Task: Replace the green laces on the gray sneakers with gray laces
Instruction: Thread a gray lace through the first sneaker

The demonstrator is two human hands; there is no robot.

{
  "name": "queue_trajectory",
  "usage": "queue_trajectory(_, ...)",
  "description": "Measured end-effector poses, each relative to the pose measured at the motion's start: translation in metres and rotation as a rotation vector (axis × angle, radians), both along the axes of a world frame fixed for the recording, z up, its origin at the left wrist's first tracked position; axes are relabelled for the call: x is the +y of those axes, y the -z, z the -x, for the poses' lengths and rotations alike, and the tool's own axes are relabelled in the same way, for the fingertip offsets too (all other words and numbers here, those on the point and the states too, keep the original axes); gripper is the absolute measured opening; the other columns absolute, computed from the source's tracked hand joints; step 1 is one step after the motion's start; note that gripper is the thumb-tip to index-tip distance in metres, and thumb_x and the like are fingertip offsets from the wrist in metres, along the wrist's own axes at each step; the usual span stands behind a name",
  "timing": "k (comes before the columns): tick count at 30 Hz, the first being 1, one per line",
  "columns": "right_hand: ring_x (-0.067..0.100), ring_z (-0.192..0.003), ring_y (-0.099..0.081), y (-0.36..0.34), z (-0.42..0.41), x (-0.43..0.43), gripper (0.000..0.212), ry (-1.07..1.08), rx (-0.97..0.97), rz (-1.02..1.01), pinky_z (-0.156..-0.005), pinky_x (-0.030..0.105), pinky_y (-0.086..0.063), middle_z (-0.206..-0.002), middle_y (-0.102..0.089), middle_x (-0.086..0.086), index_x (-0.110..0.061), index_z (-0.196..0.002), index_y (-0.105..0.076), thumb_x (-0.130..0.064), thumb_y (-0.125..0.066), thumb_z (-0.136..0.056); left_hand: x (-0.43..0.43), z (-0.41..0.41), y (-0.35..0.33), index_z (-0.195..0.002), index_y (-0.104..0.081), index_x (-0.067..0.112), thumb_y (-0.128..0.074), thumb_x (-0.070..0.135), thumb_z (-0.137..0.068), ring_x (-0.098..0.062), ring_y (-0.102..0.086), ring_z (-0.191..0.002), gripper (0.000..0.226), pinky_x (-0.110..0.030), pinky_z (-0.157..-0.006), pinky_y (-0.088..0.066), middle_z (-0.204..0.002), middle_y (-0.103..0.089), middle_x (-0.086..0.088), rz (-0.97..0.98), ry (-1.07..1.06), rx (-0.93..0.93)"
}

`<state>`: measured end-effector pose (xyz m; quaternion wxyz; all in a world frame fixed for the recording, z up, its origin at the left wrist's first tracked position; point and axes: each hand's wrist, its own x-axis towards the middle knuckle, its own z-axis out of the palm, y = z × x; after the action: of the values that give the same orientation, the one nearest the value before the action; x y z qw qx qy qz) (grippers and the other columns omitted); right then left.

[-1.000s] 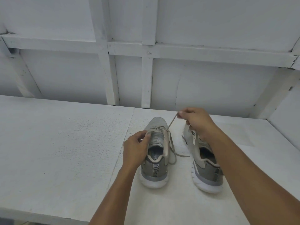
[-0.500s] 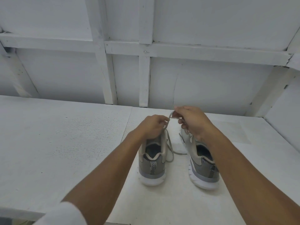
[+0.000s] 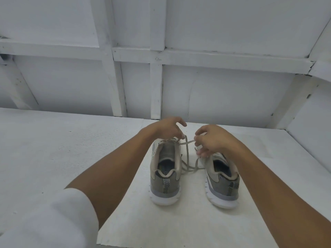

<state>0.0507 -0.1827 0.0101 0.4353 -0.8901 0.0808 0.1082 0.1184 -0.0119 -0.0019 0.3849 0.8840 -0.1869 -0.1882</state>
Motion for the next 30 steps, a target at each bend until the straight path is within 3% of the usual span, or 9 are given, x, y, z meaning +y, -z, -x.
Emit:
queue_trajectory(3,0.017,-0.058,-0.070,-0.001,-0.006,-0.001,0.034,0.006,-0.034,0.068,-0.050,0.023,-0.051,-0.098,-0.069,0.008,-0.014,-0.129,-0.049,-0.015,-0.051,-0.096,0.003,0.002,-0.009,-0.127,-0.051,0.017,-0.070,0.012,-0.086,-0.012,-0.064,-0.096,0.045,-0.031,-0.085,-0.046,-0.092,-0.073,0.004,0.133,0.004,0.052)
queue_trajectory(9,0.011,-0.055,-0.054,0.000,-0.015,0.000,0.023,-0.091,-0.027,0.043,-0.051,0.022,-0.041,-0.086,-0.070,-0.001,-0.031,-0.115,-0.058,-0.036,-0.060,-0.092,-0.006,0.012,-0.038,-0.125,-0.053,0.015,-0.067,0.009,-0.087,-0.014,-0.060,-0.085,0.041,-0.030,-0.078,-0.044,-0.090,-0.067,-0.001,0.277,0.063,-0.010)
queue_trajectory(14,0.012,-0.054,-0.046,0.003,-0.026,0.003,0.028,-0.060,-0.030,0.023,-0.045,0.021,-0.033,-0.077,-0.066,-0.001,-0.018,-0.096,-0.071,-0.036,-0.050,-0.097,-0.012,0.024,-0.064,-0.124,-0.054,0.017,-0.069,0.009,-0.086,-0.013,-0.060,-0.082,0.042,-0.032,-0.078,-0.044,-0.093,-0.072,-0.007,0.299,0.116,-0.107)
queue_trajectory(18,0.010,-0.063,-0.051,-0.003,-0.034,0.002,0.027,-0.123,-0.006,0.178,-0.055,0.023,-0.038,-0.081,-0.069,-0.005,-0.019,-0.088,-0.072,-0.036,-0.053,-0.095,-0.009,0.034,-0.077,-0.123,-0.057,0.018,-0.067,0.012,-0.087,-0.007,-0.063,-0.082,0.038,-0.029,-0.079,-0.044,-0.091,-0.075,0.002,0.265,0.132,-0.201)
queue_trajectory(22,0.009,-0.076,-0.053,-0.014,-0.040,-0.007,0.010,-0.186,-0.051,0.175,-0.063,0.024,-0.041,-0.083,-0.066,-0.008,-0.022,-0.083,-0.069,-0.021,-0.063,-0.091,-0.002,0.049,-0.079,-0.120,-0.059,0.016,-0.067,0.012,-0.088,-0.012,-0.069,-0.092,0.033,-0.036,-0.096,-0.050,-0.091,-0.075,0.000,0.234,0.193,-0.232)
queue_trajectory(25,0.016,-0.086,-0.058,-0.017,-0.044,-0.013,0.019,-0.177,-0.090,0.155,-0.070,0.028,-0.047,-0.092,-0.067,-0.002,-0.017,-0.089,-0.070,-0.002,-0.057,-0.086,0.004,0.063,-0.073,-0.119,-0.061,0.017,-0.068,0.015,-0.088,-0.012,-0.069,-0.091,0.031,-0.039,-0.095,-0.050,-0.090,-0.075,0.004,0.180,0.225,-0.247)
queue_trajectory(27,0.020,-0.086,-0.063,-0.018,-0.049,-0.015,0.028,-0.128,-0.109,0.065,-0.073,0.033,-0.054,-0.094,-0.069,0.002,-0.013,-0.091,-0.071,0.003,-0.049,-0.084,0.006,0.073,-0.067,-0.117,-0.062,0.019,-0.068,0.017,-0.088,-0.009,-0.068,-0.092,0.029,-0.036,-0.094,-0.051,-0.091,-0.075,0.008,0.170,0.231,-0.240)
queue_trajectory(30,0.025,-0.077,-0.066,-0.022,-0.052,-0.009,0.022,0.078,-0.121,-0.390,-0.065,0.031,-0.056,-0.094,-0.066,0.015,0.001,-0.101,-0.065,0.001,-0.045,-0.091,0.010,0.082,-0.053,-0.117,-0.060,0.022,-0.070,0.022,-0.088,-0.005,-0.068,-0.092,0.031,-0.021,-0.085,-0.051,-0.095,-0.075,0.009,0.162,0.197,-0.180)
